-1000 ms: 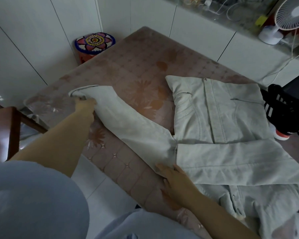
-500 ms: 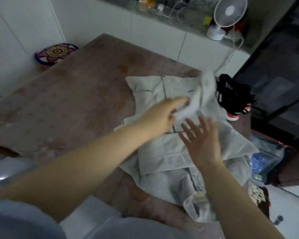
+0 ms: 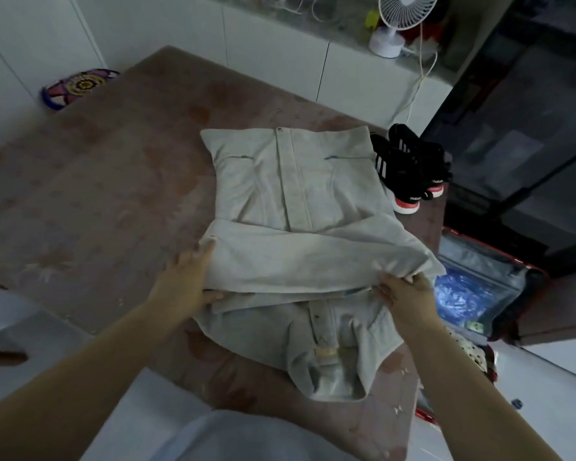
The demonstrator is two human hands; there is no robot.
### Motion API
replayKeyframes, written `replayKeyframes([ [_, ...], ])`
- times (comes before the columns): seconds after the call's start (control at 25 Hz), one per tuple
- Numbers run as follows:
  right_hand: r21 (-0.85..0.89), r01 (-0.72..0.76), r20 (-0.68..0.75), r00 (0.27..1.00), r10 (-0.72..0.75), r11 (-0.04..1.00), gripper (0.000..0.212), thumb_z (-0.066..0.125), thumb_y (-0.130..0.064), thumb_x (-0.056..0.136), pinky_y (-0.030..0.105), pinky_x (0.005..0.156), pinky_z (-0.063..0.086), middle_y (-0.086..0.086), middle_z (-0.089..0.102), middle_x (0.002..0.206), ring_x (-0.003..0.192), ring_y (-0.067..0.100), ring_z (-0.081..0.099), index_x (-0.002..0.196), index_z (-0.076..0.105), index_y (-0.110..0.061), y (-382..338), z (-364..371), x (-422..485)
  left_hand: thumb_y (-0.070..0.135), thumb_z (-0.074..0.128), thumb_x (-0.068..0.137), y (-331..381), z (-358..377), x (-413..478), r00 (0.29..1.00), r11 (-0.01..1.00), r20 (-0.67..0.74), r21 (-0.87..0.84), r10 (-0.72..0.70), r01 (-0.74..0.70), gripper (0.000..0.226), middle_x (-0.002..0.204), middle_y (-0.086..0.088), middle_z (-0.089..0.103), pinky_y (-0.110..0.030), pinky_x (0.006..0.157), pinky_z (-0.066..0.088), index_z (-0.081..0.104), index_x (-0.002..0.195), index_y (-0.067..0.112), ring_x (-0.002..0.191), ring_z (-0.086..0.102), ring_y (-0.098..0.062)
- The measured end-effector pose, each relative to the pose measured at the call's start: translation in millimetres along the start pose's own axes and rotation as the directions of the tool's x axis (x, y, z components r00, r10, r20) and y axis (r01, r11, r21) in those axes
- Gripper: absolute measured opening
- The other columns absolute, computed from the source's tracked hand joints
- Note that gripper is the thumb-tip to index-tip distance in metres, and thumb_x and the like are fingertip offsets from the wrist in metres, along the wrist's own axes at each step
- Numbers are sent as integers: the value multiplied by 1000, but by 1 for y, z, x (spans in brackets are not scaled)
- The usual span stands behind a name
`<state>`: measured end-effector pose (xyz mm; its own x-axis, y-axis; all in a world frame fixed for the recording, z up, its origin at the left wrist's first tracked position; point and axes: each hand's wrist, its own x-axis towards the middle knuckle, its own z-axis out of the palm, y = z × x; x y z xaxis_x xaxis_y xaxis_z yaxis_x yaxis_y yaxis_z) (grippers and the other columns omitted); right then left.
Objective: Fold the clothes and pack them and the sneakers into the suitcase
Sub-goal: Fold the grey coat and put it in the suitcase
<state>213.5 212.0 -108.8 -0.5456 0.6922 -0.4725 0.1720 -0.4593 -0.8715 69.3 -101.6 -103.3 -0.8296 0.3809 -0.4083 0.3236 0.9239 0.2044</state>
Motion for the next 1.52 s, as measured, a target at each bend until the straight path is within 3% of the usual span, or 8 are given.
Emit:
replayKeyframes([
  [0.24, 17, 39, 172, 984, -41, 999, 34, 48, 9, 87, 27, 63, 58, 2, 62, 92, 75, 17, 64, 93, 50, -24, -62, 0, 29, 5, 54, 88, -25, 4, -20, 885, 973, -461, -228, -67, -45, 33, 103, -18, 59, -33, 60, 38, 56, 120, 9, 71, 52, -32],
  [0.4, -280, 158, 63, 987, -147, 947, 35, 61, -4, 80, 24, 56, 57, 12, 60, 105, 73, 21, 61, 111, 50, -12, -82, -24, 55, 17, 49, 73, -12, 11, -44, 635, 893, -641, 204, 432, -402, 26, 73, -11, 58, -27, 52, 39, 62, 94, 10, 71, 44, -20],
  [0.56, -831, 43, -25, 993, -115, 554, 77, 72, -10, 70, 44, 79, 51, 22, 51, 124, 100, 38, 56, 134, 31, -2, -52, -43, 59, 16, 53, 88, -3, 31, -37, 939, 948, -138, 94, 315, -305, 33, 102, -12, 59, -33, 64, 50, 59, 119, 24, 85, 60, -31],
  [0.72, -932, 358, 298, 844, -446, 53, 70, 53, -2, 78, 51, 103, 30, 18, 31, 140, 126, 40, 30, 142, 29, -16, -36, -47, 51, 22, 55, 92, -11, 29, -33, 923, 930, -385, -344, -13, -131, 34, 118, -12, 54, -36, 79, 44, 54, 126, 18, 100, 56, -33],
  [0.92, -520, 478, 543, 825, 159, -708, 82, 50, -11, 87, 49, 115, 2, 0, -5, 158, 145, 24, 1, 149, 0, -28, -27, -61, 52, 27, 55, 92, -16, 39, -13, 954, 697, 97, -662, -283, 274, 28, 82, -15, 58, -34, 66, 38, 62, 96, 0, 83, 55, -28],
  [1.2, -342, 591, 688, 687, 234, -730, 136, 93, -31, 28, 51, 100, 34, 15, 43, 143, 122, 34, 52, 145, 25, -18, -22, -72, 45, 25, 59, 89, -38, 17, -3, 861, 544, -126, -817, -493, 191, 30, 72, -17, 55, -51, 79, 51, 58, 78, -2, 75, 55, -26],
  [1.32, -395, 651, 666, 689, 285, -648, 115, 77, -29, 69, 44, 115, 11, 7, 2, 158, 144, 28, 14, 148, -6, -28, -22, -65, 46, 27, 59, 89, -39, 2, 5, 856, 617, -203, -770, -476, 161, 33, 66, -15, 52, -52, 77, 51, 52, 69, 2, 73, 56, -32],
  [1.52, -386, 612, 640, 716, 277, -691, 131, 94, -25, 17, 53, 87, 48, 27, 53, 129, 109, 44, 58, 135, 40, -9, -4, -65, 43, 4, 58, 86, -38, 21, -15, 934, 998, -351, 14, 63, -62, 30, 114, -25, 54, -47, 79, 48, 55, 115, 1, 98, 52, -39],
])
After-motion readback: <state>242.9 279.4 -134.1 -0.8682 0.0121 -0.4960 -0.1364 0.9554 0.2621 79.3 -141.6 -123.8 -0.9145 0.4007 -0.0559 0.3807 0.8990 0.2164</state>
